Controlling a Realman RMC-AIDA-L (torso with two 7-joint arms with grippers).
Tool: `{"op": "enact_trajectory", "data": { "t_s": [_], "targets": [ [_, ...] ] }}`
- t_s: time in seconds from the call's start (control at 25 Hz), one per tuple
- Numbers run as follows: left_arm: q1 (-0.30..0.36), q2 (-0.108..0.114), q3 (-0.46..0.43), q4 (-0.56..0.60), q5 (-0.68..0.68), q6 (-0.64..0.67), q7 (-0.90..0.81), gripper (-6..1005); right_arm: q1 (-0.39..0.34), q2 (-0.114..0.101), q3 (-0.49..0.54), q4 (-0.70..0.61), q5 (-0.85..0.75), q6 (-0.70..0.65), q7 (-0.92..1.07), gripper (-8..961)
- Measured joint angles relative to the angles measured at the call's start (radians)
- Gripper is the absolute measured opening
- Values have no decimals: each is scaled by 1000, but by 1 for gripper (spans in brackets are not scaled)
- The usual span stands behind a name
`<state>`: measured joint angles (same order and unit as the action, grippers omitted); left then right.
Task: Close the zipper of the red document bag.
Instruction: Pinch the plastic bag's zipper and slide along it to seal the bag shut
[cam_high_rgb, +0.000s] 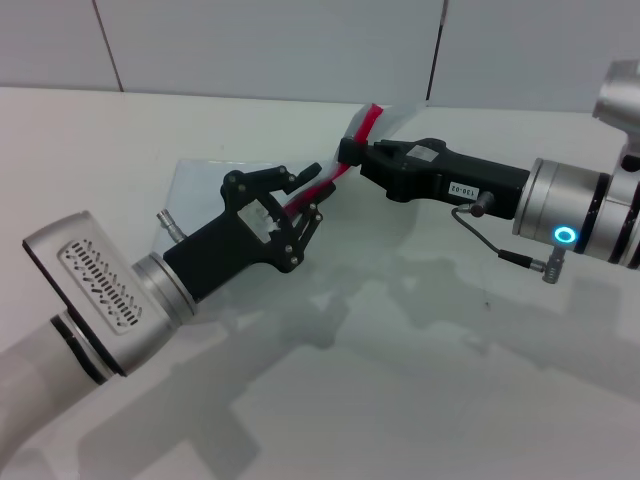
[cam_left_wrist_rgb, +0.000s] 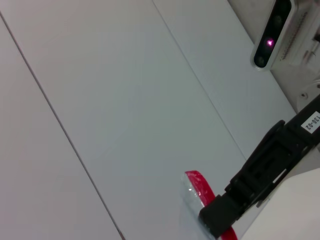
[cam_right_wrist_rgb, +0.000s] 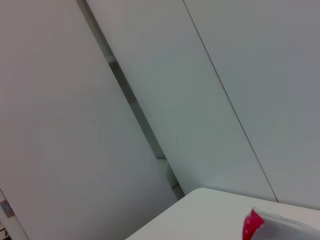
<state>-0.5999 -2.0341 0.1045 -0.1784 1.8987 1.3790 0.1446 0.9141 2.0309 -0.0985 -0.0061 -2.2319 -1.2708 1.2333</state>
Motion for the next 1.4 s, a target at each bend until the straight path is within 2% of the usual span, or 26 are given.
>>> {"op": "enact_trajectory", "data": {
  "t_s": [0.16,0.48,0.8,1.08,1.4],
  "targets": [
    [0,0,5,0,0,0,1,180,0,0,-2,0,0,2,0,79],
    [2,0,0,-1,0,0,8,101,-1,0,-3,0,0,7,0,88],
    [7,0,0,-3,0,-13,26,84,-22,-1,20,-11,12,0,-10,97],
    [10,0,0,-3,0,-14,25,83,-132,-6,82,-120,110,-63,0,105],
    [15,0,-1,-3,0,-15,26,82,-255,-8,89,-203,281,-76,18,114]
  ]
}}
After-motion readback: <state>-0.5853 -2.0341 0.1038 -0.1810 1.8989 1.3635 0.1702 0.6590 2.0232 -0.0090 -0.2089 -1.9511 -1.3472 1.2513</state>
